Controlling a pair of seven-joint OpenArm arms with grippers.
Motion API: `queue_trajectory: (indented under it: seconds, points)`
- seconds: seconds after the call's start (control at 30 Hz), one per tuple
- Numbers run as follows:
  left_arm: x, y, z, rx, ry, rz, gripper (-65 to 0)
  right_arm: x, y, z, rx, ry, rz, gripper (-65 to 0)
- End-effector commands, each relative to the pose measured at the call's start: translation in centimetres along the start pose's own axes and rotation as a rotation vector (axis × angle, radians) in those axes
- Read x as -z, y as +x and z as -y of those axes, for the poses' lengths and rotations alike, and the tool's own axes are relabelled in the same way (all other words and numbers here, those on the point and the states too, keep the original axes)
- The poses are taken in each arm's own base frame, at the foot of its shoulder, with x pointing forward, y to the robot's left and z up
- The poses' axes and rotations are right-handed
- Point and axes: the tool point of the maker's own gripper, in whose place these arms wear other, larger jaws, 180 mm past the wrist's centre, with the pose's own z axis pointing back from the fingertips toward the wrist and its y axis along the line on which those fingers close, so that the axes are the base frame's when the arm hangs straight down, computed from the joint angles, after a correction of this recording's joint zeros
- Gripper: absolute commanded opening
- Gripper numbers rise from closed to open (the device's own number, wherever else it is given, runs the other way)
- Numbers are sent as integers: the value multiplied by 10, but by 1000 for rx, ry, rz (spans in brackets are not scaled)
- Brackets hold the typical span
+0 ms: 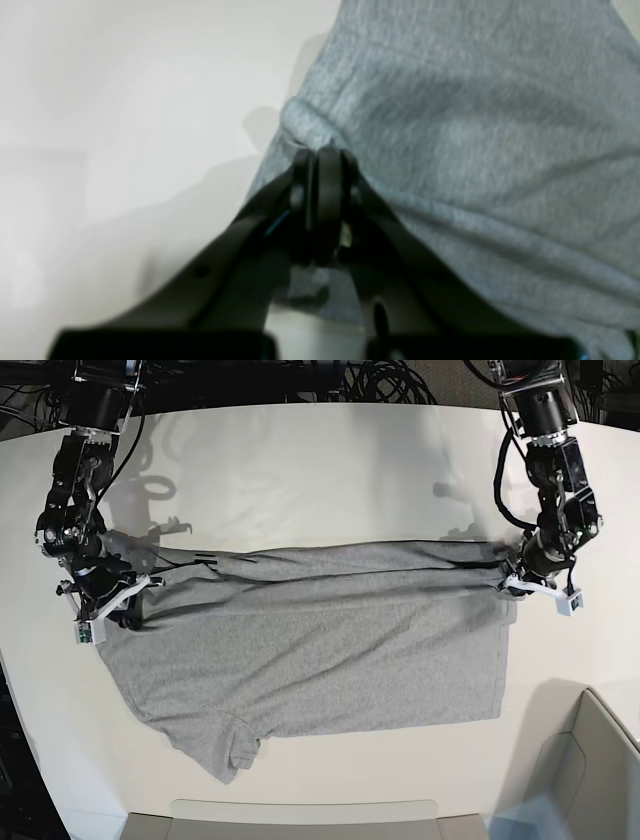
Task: Fold the T-shirt properly
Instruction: 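Lift the gripped edge with both grippers and fold it over the shirt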
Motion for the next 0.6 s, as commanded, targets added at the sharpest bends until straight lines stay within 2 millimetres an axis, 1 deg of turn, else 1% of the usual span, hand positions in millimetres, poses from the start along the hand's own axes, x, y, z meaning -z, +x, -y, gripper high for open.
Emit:
queue_trajectory:
  seconds: [0.0,0.2,0.33,0.4,0.47,0.53,0.57]
  points:
    - [-4,23,2,12,-4,66,-650,-2,26,6,-12,-11,73,-650]
    - [-4,26,3,12,-8,76,-650,6,46,10,2,-12,115,-650]
    - [-3,39,12,11,-25,98,-650,15,49,15,26,-14,108,-650]
    - [-2,41,16,16,-31,101,-650,19,50,17,36,-14,104,-650]
    - [-2,43,16,16,-33,104,-649,21,47,18,44,-14,94,-650]
    - [-2,42,16,16,-33,101,-578,22,46,16,44,-9,91,-650]
    - [-2,42,16,16,-33,98,-549,22,45,16,44,-9,89,-629]
